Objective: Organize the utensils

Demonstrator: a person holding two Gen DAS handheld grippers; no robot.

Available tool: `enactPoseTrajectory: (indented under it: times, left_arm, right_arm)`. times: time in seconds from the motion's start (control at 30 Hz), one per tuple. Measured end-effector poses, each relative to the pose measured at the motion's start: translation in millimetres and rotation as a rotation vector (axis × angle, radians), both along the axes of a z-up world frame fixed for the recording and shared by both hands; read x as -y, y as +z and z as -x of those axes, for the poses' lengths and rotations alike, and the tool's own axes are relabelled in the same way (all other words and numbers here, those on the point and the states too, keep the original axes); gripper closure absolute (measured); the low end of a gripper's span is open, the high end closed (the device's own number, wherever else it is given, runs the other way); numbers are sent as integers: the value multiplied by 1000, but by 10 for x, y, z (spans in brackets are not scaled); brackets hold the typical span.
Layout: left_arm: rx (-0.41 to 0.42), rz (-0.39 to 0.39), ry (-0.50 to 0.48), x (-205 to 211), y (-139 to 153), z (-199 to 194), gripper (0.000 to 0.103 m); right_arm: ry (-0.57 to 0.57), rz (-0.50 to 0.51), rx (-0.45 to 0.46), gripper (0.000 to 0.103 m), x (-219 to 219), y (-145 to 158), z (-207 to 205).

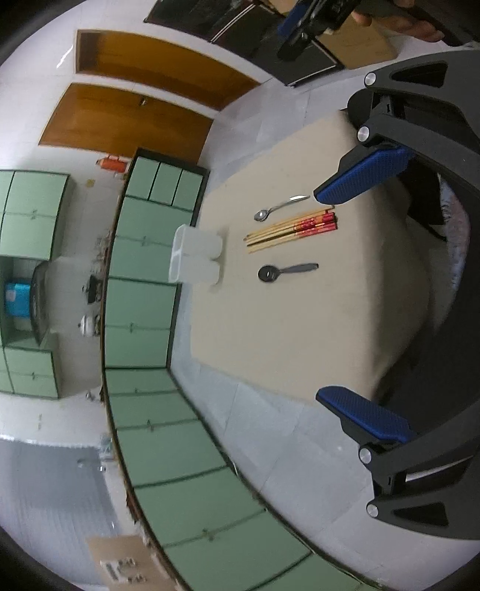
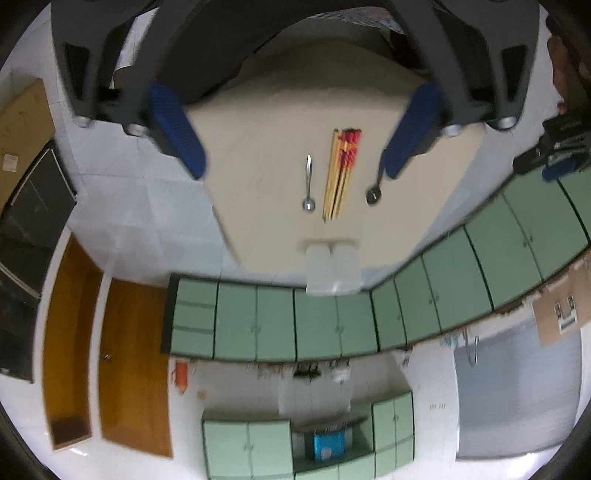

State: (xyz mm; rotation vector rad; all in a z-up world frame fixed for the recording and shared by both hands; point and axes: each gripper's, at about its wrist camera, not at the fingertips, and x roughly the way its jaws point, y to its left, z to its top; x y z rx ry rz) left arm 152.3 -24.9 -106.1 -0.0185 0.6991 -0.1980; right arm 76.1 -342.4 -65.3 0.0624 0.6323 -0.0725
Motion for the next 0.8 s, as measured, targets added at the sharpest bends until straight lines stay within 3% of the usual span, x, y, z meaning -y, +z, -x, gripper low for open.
enactPoseTrajectory:
  times: [0.03,0.07,0.17,0.3,0.5,0.67,0.8]
  left_arm:
    - [-11,-6,-4,42,-79,-99,9]
    - [-23,-3,-14,78,-162,-199,13]
    - [-87,15,-64,232,-451,-519,23]
    - [-121,21,-83,444,-865,-878,23]
    - [-190,2,-90,672,-1329,-1249,25]
    - [-287,-4,-87,731,-1765,-1488,44]
    - [-234,-40,-82,773,-1789,-1517,47]
  right_arm:
    - [18,-8,-23,40,-4,-90,-89]
    - [41,-22,-56,44,4,-200,-211]
    - [79,-36,-115,46,-27,-507,-525]
    - [105,-62,-171,49,-59,-929,-911]
    - [137,-108,-233,65,-53,-1456,-1343]
    - [163,-105,-264,67,-69,-1720,-1583]
    - [175,-102,-276,71,-41,-1856,-1736]
